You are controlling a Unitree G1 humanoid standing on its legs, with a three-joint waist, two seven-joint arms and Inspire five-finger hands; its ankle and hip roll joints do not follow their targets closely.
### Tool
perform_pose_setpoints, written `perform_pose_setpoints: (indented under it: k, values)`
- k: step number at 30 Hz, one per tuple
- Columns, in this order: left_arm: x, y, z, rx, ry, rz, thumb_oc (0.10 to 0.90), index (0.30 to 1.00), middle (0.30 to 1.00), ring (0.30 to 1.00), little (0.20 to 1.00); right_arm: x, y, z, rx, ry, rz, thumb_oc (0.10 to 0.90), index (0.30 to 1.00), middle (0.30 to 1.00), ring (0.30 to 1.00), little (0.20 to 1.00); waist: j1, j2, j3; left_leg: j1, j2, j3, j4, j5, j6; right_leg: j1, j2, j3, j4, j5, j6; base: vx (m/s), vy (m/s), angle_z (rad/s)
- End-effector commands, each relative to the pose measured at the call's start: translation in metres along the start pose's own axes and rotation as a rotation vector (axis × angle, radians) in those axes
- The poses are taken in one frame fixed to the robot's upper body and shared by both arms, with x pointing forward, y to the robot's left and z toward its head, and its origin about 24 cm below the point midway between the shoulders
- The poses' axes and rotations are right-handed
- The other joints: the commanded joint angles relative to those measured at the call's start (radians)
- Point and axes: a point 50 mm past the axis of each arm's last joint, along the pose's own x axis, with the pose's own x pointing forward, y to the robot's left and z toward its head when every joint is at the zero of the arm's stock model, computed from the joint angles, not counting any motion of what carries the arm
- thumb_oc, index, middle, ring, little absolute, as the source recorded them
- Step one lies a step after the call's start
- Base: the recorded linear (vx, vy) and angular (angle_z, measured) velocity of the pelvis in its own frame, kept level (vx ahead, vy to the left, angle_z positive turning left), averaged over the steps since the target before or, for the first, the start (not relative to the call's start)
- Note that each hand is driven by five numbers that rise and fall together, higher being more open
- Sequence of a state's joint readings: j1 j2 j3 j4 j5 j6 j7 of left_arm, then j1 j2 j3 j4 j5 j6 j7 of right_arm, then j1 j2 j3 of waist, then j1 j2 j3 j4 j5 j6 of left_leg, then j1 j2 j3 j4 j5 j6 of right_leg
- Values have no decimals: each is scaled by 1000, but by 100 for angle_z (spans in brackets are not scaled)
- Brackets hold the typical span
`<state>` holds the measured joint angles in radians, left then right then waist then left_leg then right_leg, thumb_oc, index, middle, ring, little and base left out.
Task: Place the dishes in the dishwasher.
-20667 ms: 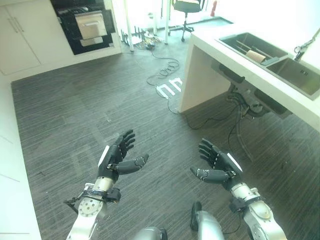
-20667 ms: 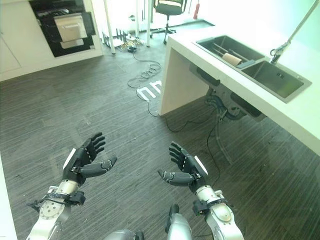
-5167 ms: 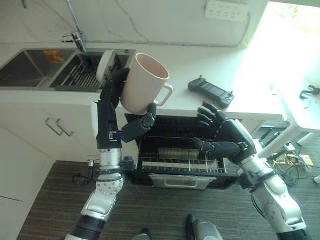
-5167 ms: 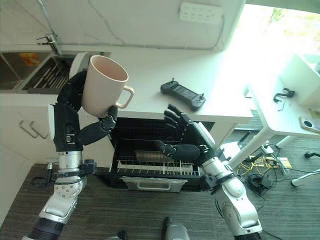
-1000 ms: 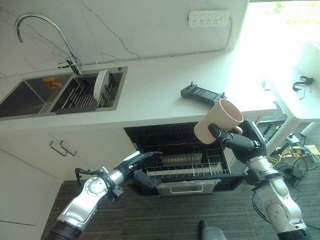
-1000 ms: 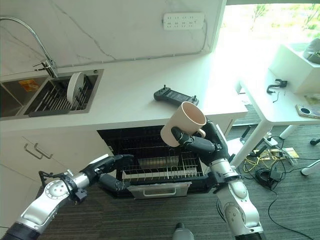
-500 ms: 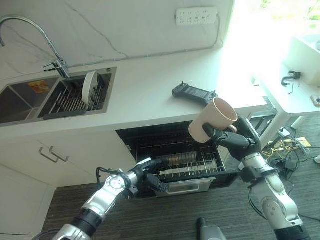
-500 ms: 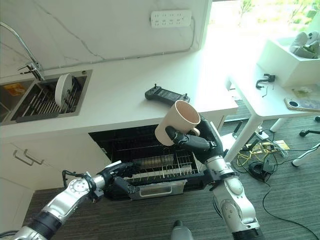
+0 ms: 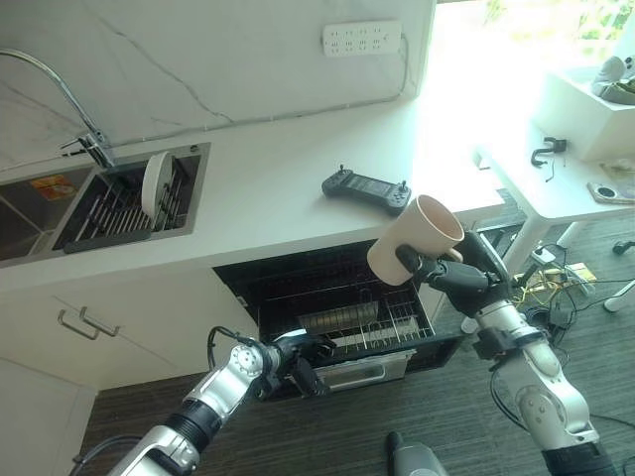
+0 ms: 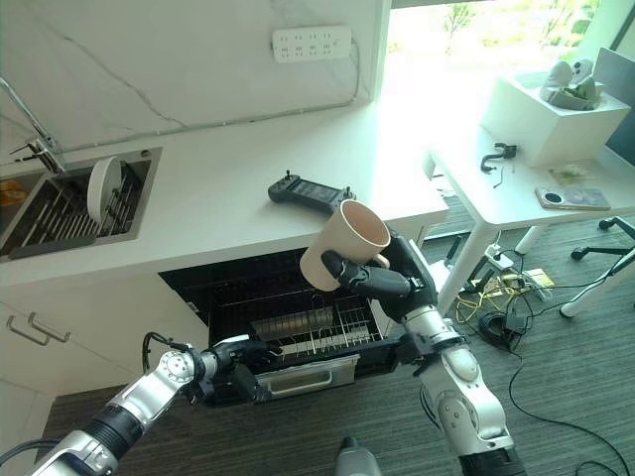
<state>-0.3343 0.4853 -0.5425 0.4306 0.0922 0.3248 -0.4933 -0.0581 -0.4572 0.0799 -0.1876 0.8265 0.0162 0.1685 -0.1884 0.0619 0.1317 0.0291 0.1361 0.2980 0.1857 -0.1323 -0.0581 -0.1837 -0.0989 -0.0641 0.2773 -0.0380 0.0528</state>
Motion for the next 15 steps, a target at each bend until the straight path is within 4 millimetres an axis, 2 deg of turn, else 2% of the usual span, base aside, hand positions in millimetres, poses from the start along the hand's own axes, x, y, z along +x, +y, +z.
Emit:
perform_pose_setpoints:
  k: [1,4,7,8,9,12,15]
  values:
    - [7,-24,-17,104,128,-239,800,900,900,900,900,23,27,51,-27,-250,183,400,300,300,300,300,-17,2,-29,-60,80,-9,114,-65,-2,54,-67,-9,23,-100,89,37,23,-6]
    - [11,-46,-25,10,210,-516,800,900,900,900,900,30,31,51,-21,-233,204,400,300,300,300,300,-37,6,-28,-56,80,-5,114,-71,-3,55,-66,2,23,-104,93,26,23,-6]
    - [10,-82,-25,-91,220,-849,800,900,900,900,900,33,31,43,-26,-206,224,400,300,300,300,300,-61,17,-23,-48,77,9,114,-79,-1,57,-61,19,23,-107,91,35,49,-14]
    - [9,-84,-26,-92,220,-865,800,900,900,900,900,33,31,43,-25,-204,224,400,300,300,300,300,-62,18,-23,-47,77,10,114,-80,-1,57,-61,20,23,-107,91,35,84,-14]
    - [3,-91,-29,-86,238,-973,800,900,900,900,900,35,30,45,-31,-194,231,400,300,300,300,300,-66,26,-23,-46,73,13,114,-84,-1,58,-60,24,23,-111,91,16,69,-13]
    - [-2,-98,-29,-80,223,-1070,800,900,900,900,900,38,31,46,-37,-184,243,400,300,300,300,300,-71,35,-26,-47,71,18,114,-86,0,55,-60,30,23,-114,91,9,58,-1]
    - [-7,-104,-20,-82,165,-1175,800,900,900,900,900,38,30,44,-42,-175,247,400,300,300,300,300,-74,40,-27,-45,69,23,114,-88,1,58,-61,31,23,-116,90,8,32,-5]
